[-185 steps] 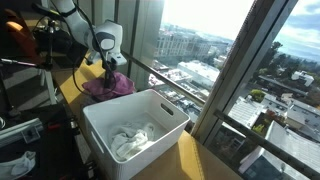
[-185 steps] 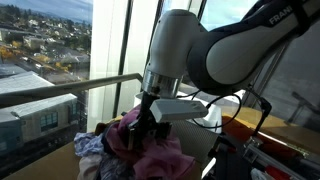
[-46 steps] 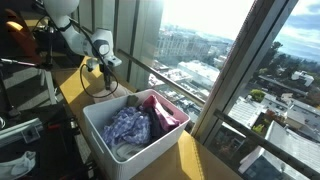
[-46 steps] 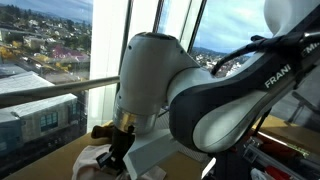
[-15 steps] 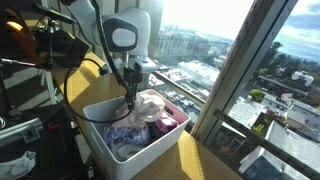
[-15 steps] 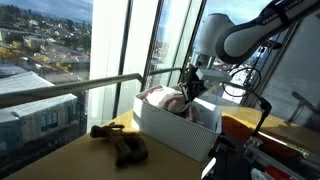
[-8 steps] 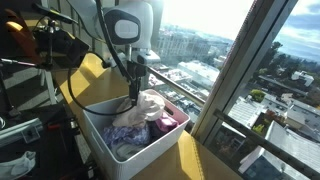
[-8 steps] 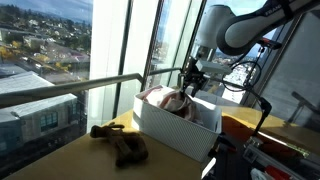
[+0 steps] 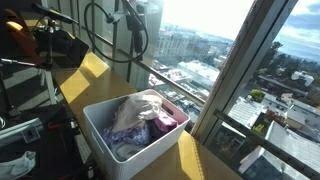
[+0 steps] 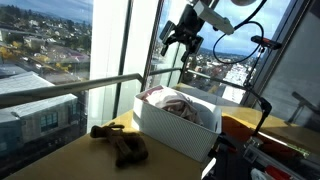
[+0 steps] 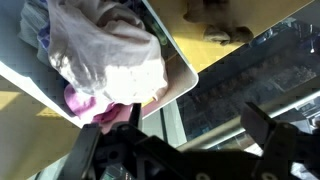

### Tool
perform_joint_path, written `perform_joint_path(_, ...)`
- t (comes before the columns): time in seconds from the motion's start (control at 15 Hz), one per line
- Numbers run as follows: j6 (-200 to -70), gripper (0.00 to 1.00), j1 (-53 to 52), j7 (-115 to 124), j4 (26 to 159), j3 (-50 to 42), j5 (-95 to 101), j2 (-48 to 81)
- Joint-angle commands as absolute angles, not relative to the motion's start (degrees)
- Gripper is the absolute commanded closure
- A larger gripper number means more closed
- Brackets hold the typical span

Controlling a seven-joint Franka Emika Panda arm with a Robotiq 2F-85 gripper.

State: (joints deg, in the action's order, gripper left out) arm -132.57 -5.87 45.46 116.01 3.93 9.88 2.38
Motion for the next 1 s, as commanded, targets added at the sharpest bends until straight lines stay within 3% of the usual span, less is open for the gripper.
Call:
perform_joint_path(0.0,-134.17,0.0,-9.78,48.06,108.63,7.07,11.36,12.48)
perform_joint_path(0.93,-135.44,0.0,-22.99,46.89,89.96,0.64,12.08,42.73)
